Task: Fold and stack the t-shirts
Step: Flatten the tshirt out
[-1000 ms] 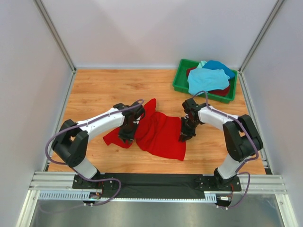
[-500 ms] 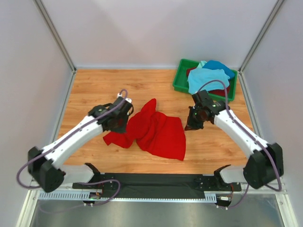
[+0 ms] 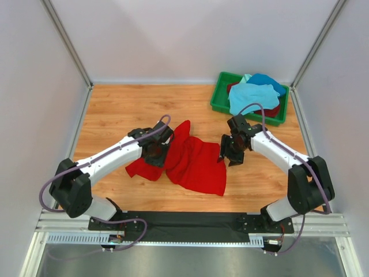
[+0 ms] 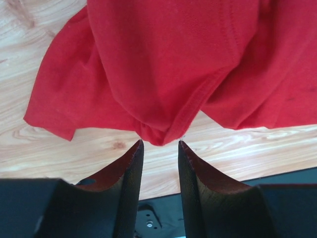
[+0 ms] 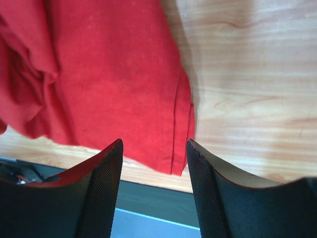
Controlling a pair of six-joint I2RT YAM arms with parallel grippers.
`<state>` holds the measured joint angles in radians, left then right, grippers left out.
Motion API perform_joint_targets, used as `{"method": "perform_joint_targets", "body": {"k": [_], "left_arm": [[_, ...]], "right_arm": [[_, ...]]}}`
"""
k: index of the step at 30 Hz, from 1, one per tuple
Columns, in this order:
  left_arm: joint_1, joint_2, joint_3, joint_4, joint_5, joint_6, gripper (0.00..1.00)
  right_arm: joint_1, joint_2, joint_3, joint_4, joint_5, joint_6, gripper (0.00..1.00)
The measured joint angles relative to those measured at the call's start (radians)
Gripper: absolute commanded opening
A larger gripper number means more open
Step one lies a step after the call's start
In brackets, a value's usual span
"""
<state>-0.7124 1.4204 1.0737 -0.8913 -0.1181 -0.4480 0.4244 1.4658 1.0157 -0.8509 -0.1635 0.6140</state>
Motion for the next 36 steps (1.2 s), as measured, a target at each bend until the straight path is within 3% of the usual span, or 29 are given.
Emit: {"method": "perform_joint_targets", "body": {"k": [9, 11, 12, 19, 24, 25, 27, 28, 30, 36], "left_arm": [[0.0, 0.074, -0.006, 0.039, -0.002, 0.007, 0.44], [-0.004, 0.081, -0.006, 0.039, 0.013, 0.007, 0.57], [-0.008, 0.08, -0.006, 0.039, 0.018, 0.01, 0.58], [-0.034, 0.104, -0.006, 0.05, 0.047, 0.005, 0.57], [-0.034, 0.228, -0.005, 0.059, 0.014, 0.002, 0.47], [-0.034, 0.241, -0.005, 0.057, 0.004, 0.003, 0.34], [-0.034, 0.26, -0.005, 0.05, -0.024, 0.004, 0.19], [-0.034, 0.263, -0.002, 0.039, -0.038, 0.01, 0.0], [-0.034, 0.261, 0.012, 0.014, -0.062, 0.015, 0.0], [-0.034, 0.118, 0.031, -0.066, -0.111, 0.019, 0.0]], "right_arm": [[0.003, 0.111, -0.054, 0.096, -0.003, -0.005, 0.57], [0.005, 0.124, -0.059, 0.108, -0.003, -0.004, 0.59], [0.005, 0.124, -0.063, 0.113, -0.003, -0.005, 0.59], [0.006, 0.148, -0.076, 0.133, -0.007, -0.011, 0.57], [0.006, 0.19, -0.08, 0.158, -0.03, -0.017, 0.45], [0.006, 0.194, -0.08, 0.162, -0.04, -0.018, 0.37], [0.006, 0.204, -0.078, 0.171, -0.057, -0.017, 0.24], [0.006, 0.209, -0.077, 0.179, -0.062, -0.016, 0.09], [0.006, 0.218, -0.074, 0.183, -0.065, -0.016, 0.0], [0.006, 0.217, -0.018, 0.124, -0.031, -0.047, 0.0]]}}
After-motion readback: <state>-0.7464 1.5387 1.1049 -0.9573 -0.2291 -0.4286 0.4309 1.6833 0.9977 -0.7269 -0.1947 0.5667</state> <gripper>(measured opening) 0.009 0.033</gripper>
